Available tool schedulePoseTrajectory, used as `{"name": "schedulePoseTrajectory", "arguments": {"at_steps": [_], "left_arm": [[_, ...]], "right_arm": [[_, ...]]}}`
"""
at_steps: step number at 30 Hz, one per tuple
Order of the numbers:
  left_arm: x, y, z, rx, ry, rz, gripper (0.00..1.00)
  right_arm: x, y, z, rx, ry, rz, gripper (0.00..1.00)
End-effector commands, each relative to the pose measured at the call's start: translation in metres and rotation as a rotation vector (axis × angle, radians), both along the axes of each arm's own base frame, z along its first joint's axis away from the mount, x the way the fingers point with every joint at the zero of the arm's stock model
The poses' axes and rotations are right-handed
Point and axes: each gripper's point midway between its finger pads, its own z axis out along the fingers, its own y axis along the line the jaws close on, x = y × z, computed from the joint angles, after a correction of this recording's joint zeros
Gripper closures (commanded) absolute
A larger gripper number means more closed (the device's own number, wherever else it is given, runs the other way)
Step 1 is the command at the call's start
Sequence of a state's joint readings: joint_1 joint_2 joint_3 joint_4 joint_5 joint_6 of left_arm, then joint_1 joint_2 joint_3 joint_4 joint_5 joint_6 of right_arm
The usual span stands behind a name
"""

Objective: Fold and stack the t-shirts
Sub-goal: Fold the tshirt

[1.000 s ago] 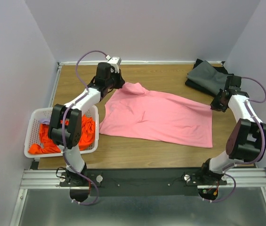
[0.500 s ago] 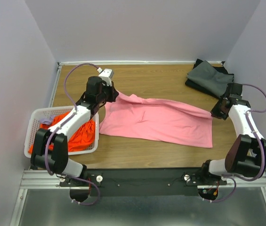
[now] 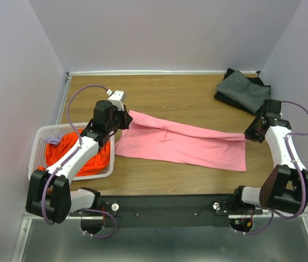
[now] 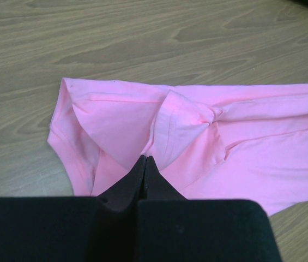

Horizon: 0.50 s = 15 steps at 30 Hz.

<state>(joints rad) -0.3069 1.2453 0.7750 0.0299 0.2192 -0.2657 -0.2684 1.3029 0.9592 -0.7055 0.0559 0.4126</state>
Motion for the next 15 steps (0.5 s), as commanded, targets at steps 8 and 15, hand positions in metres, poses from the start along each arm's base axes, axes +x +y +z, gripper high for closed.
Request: {"name": "schedulePoseTrajectory", "arguments": {"at_steps": [8,15], "left_arm": [[-0.026,0.016,-0.006,0.009,0.072,0.056,0.86],[-0.051,0.028,0.023,-0.034,0.049,0.118,0.34]], "right_arm": [[-0.044,-0.005,-0.013,-0.038,0.119,-0.108,0.96],[-0.046,-0.005,0.005,-0.044,0.061,-0.139,0.42]]}}
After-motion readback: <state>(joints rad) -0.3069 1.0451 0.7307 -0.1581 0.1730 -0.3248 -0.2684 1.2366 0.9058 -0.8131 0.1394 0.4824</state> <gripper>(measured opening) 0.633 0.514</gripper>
